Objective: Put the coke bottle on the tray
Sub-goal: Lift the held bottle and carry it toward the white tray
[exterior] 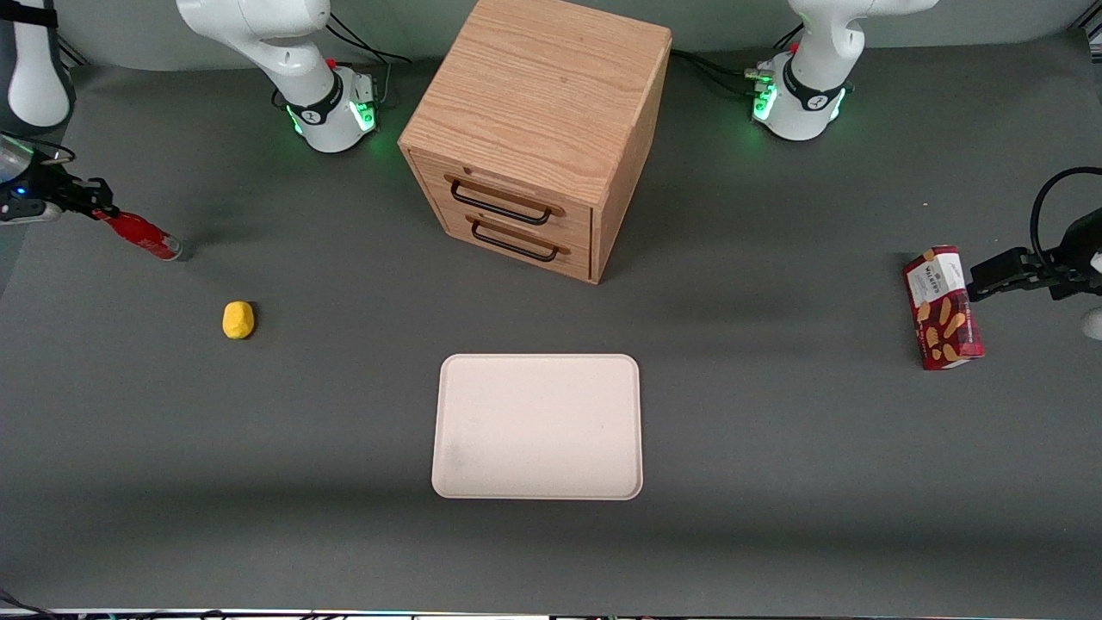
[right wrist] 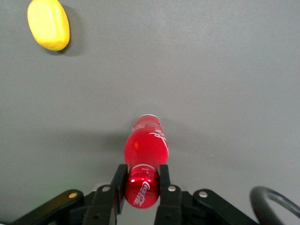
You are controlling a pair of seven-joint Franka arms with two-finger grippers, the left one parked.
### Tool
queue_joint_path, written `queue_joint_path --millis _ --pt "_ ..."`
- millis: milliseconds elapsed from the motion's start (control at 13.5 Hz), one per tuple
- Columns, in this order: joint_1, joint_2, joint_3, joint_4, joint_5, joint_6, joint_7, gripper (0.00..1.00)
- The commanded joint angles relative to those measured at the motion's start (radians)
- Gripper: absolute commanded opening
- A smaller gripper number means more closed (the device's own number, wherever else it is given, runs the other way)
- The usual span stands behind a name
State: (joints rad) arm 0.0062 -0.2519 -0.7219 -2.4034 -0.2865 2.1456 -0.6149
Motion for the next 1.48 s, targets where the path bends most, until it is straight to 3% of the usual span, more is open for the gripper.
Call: queue_joint_path --millis 0,222,591,1034,1256,1404 --pt "0.006 -0.020 0.070 0.183 0.048 -0.212 -0.013 0.00" --pt "0.005 -0.007 0.149 0.399 0.055 -0.459 -0.013 0.00" --pt "0.005 0.016 0.170 0.691 0.089 -0.714 -0.032 0.00" --pt "0.006 0.110 0.180 0.912 0.148 -0.837 -0.048 0.00" --pt "0.041 0.219 0.228 1.007 0.256 -0.849 -0.033 0.00" --pt "0.084 0.287 0.275 1.093 0.294 -0.881 0.015 0.00"
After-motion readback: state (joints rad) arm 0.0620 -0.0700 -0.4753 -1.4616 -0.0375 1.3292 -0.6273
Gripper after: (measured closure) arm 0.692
